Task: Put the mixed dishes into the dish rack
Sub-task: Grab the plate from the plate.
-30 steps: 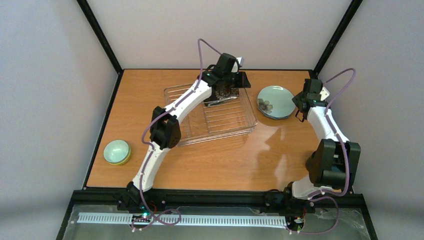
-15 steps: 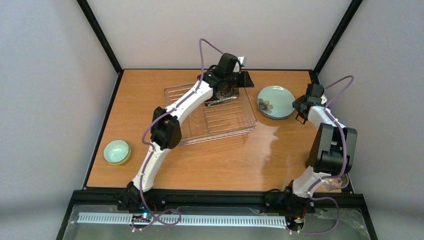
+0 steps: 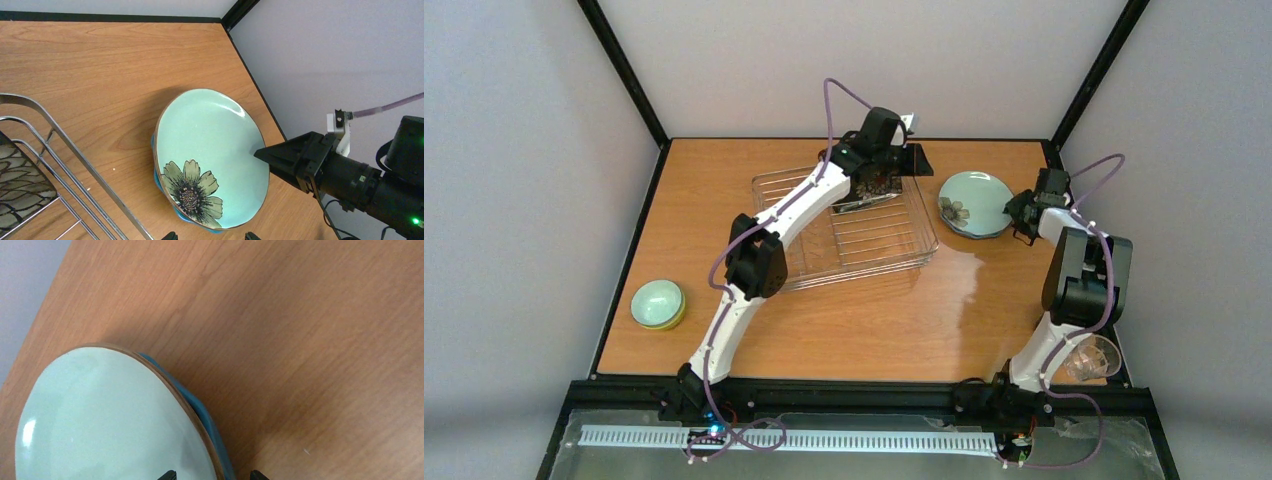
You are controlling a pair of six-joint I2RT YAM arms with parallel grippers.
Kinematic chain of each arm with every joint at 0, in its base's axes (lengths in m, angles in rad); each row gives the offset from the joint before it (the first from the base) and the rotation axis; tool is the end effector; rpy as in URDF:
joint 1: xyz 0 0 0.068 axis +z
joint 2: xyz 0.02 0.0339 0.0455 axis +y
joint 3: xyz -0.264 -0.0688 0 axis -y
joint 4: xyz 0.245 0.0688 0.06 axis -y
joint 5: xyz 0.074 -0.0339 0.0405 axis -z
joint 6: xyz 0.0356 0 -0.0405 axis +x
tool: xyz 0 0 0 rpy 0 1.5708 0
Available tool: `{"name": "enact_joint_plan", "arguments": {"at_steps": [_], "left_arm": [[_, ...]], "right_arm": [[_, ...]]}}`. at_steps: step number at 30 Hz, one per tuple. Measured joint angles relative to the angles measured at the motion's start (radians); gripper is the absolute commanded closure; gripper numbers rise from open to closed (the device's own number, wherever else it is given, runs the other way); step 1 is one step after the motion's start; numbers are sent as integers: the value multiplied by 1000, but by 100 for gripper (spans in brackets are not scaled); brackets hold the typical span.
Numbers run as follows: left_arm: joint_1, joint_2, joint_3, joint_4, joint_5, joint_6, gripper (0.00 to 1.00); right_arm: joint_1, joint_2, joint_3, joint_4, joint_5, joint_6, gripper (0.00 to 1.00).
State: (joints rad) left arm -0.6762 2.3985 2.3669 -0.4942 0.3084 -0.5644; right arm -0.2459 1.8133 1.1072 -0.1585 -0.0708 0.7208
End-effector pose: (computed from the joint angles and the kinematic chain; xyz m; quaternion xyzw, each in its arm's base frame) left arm 0.4257 -0.3555 0.2902 0.1244 0.8507 -0.3949 0.3239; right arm 0.3690 -0.0900 0.1731 0.4250 0.8360 0.1136 0.3281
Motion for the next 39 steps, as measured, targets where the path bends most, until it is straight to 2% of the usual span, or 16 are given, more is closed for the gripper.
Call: {"name": "enact_joint_plan", "arguments": {"at_steps": [26, 39], "left_arm": [[-23, 6, -14, 0, 16, 9, 25], [-23, 11, -14, 0, 20, 13, 25]], "right_arm": [[-37, 84, -5, 193, -152, 11, 20], [-53, 86, -98, 346, -203, 69, 25]]}}
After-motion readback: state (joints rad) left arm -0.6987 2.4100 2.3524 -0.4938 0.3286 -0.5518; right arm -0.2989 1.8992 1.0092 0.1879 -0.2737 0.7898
